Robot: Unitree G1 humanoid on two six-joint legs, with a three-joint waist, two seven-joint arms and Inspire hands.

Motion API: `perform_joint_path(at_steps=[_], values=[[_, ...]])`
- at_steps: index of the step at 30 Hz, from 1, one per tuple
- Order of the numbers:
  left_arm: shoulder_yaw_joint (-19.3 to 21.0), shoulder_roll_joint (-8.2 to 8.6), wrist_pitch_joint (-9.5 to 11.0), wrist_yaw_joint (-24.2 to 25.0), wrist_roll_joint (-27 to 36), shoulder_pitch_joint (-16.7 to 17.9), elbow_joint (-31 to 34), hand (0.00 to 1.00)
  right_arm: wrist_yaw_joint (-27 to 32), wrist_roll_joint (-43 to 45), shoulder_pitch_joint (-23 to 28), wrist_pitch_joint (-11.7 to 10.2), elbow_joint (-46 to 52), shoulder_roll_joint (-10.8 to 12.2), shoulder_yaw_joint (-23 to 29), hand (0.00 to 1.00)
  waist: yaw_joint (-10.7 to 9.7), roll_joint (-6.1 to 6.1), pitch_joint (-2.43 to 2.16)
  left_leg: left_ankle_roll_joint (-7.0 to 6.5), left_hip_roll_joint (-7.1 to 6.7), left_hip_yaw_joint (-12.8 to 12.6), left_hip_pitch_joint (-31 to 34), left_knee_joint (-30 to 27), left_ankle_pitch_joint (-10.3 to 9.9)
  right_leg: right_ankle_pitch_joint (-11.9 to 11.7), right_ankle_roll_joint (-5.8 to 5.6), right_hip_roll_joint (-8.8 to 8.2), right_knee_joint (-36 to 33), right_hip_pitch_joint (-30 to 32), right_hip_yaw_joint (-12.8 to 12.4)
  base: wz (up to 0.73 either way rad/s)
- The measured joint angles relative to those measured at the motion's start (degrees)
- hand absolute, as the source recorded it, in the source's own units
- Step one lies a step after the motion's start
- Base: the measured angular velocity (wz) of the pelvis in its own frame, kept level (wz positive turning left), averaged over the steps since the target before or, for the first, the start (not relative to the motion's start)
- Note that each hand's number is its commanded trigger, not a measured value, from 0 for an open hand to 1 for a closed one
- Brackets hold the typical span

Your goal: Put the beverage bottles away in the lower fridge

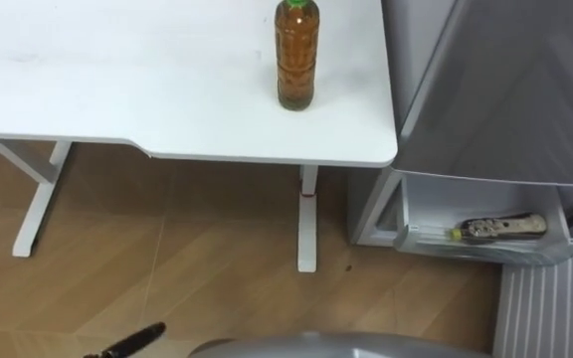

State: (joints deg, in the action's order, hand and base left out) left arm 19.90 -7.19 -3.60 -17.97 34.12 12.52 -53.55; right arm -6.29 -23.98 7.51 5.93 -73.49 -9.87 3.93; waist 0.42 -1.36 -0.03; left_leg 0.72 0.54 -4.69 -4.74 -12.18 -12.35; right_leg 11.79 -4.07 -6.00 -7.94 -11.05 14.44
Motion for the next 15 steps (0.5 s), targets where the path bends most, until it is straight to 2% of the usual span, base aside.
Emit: perform_joint_path(at_steps=[2, 3, 5, 9, 12, 13, 15], values=[[0.8, -0.02, 0.4, -2.8, 0.9, -0.5, 1.8, 0.0, 0.2, 0.2, 0.1, 0.0, 0.3, 0.0, 0.3, 0.0, 0.1, 0.13, 0.03, 0.04, 0.0, 0.1, 0.0, 0.0, 0.0, 0.0, 0.0, 0.01, -0.1, 0.0, 0.3, 0.02], [1.4, 0.04, 0.2, -5.1, 2.1, -0.4, 4.6, 0.0, 0.4, 0.9, 0.5, 0.1, 1.1, 0.0, 0.7, 0.0, 0.1, 0.57, -0.14, 0.07, 0.02, 0.2, 0.1, 0.0, -0.1, 0.0, 0.0, 0.04, -0.2, 0.0, 0.3, 0.03], [3.0, 0.29, 0.3, -8.5, 2.4, -0.4, 10.7, 0.0, 0.5, 2.3, 0.6, 0.2, 1.6, 0.0, 1.5, 0.0, 0.3, 0.47, -0.06, 0.07, 0.03, 0.5, 0.2, -0.1, -0.1, 0.0, 0.02, 0.05, -0.2, 0.0, 0.5, 0.05], [4.1, 0.0, 4.2, -14.6, 1.1, -0.9, 21.2, 0.0, 1.6, 4.3, 1.1, -0.4, 2.4, -0.1, 3.0, 0.0, 0.5, 0.72, -0.11, 0.04, -0.04, 0.9, 0.0, 0.0, -0.1, 0.0, 0.02, 0.05, -0.8, -0.2, 0.4, 0.01], [4.4, -0.12, 5.8, -19.1, 0.6, -0.5, 29.4, 0.0, 1.6, 5.6, 2.1, -1.1, 2.7, -0.2, 3.7, 0.0, 0.4, 0.89, -0.1, 0.02, -0.09, 1.1, 0.1, -0.1, -0.1, 0.0, 0.02, 0.05, -0.7, 0.0, 0.5, 0.0], [4.4, -0.12, 6.1, -19.6, -0.2, -0.5, 30.2, 0.0, 1.5, 5.9, 2.4, -1.1, 2.7, -0.2, 4.0, 0.0, 0.3, 0.95, -0.11, 0.0, -0.14, 1.3, 0.1, 0.0, -0.1, 0.0, 0.02, 0.06, -0.7, 0.0, 0.5, 0.0], [4.4, -0.11, 6.9, -21.2, -4.1, -0.5, 33.6, 0.0, 1.4, 6.4, 2.8, -1.4, 2.9, -0.2, 4.5, 0.0, 0.2, 1.16, -0.13, -0.03, -0.29, 2.2, 0.2, 0.3, -0.1, 0.0, 0.02, 0.1, -0.8, 0.0, 0.5, 0.0]])
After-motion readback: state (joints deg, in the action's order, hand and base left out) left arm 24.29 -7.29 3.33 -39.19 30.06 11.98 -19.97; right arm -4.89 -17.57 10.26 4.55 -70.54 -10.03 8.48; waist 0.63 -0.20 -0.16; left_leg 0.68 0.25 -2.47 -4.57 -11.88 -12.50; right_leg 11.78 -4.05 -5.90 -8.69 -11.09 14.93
